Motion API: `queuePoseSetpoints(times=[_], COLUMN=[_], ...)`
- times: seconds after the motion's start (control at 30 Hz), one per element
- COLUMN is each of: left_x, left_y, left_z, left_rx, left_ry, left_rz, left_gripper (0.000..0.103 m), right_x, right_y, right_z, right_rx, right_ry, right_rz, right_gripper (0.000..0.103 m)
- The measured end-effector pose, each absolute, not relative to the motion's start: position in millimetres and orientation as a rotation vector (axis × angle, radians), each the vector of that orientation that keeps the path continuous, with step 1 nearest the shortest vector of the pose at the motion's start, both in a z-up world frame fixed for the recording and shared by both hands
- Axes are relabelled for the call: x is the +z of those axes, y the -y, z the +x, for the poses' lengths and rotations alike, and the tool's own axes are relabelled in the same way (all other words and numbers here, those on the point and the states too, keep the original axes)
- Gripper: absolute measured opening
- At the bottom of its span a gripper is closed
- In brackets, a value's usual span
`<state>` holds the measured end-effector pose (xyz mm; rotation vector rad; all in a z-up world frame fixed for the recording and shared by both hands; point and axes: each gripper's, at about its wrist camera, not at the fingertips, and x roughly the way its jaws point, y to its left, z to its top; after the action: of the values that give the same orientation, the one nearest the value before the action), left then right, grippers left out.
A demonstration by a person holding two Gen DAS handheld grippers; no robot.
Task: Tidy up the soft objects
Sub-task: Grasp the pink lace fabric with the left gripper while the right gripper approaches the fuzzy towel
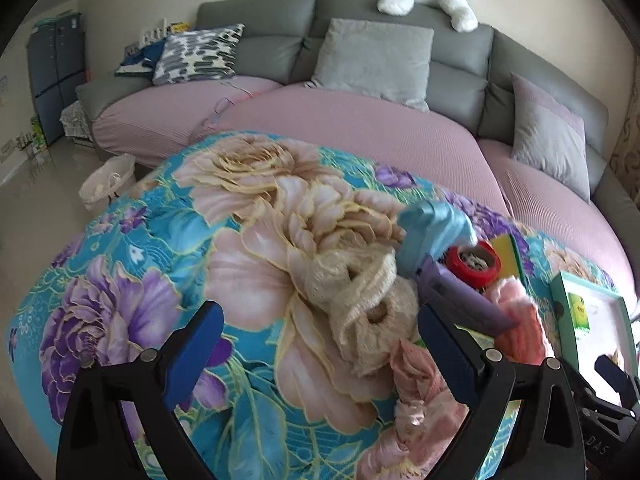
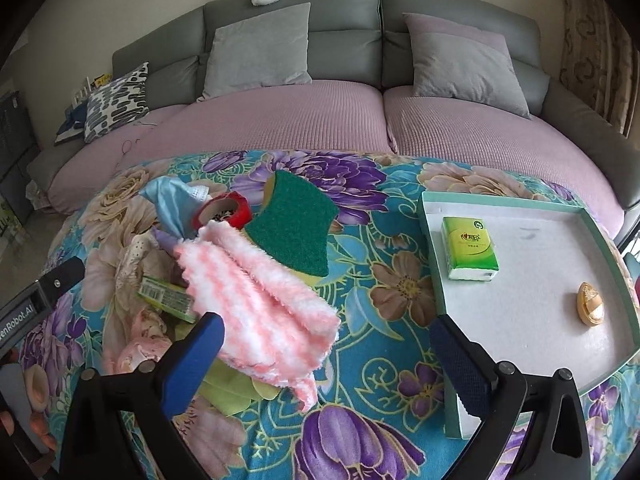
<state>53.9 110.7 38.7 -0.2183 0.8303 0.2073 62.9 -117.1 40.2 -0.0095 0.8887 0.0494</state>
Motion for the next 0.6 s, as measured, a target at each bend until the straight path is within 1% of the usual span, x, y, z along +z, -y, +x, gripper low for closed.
queuePoseSetpoints(times=[0.17,0.47,0.53,0.57,0.6], left_x=[15.4,-8.9,-12.0,-12.2,-13.4], left_y=[-89.3,-60.4,-54.3,-52.1,-50.7], left_z=[64.1,71.0,71.4,72.6,72.7], left_rx=[0.086,0.048,0.034,0.024,0.013], left_ry=[-0.935,-1.036,-1.052,-1.055,-1.059], left_rz=[-0.266,-0.215,-0.193,-0.186,-0.184], left_gripper=[0.098,0.098,0.095,0.089,0.08], right_x=[42.2,40.3,39.3,38.8,38.1], right_y=[123.3,138.2,139.0,139.4,139.8], right_z=[61.8,63.0,63.1,63.4,63.7], right_rx=[0.031,-0.006,-0.007,-0.007,-0.007], right_ry=[-0.883,-0.898,-0.903,-0.906,-0.908], right_rz=[-0.013,0.0,-0.002,-0.002,-0.002], right_gripper=[0.103,0.103,0.103,0.103,0.103])
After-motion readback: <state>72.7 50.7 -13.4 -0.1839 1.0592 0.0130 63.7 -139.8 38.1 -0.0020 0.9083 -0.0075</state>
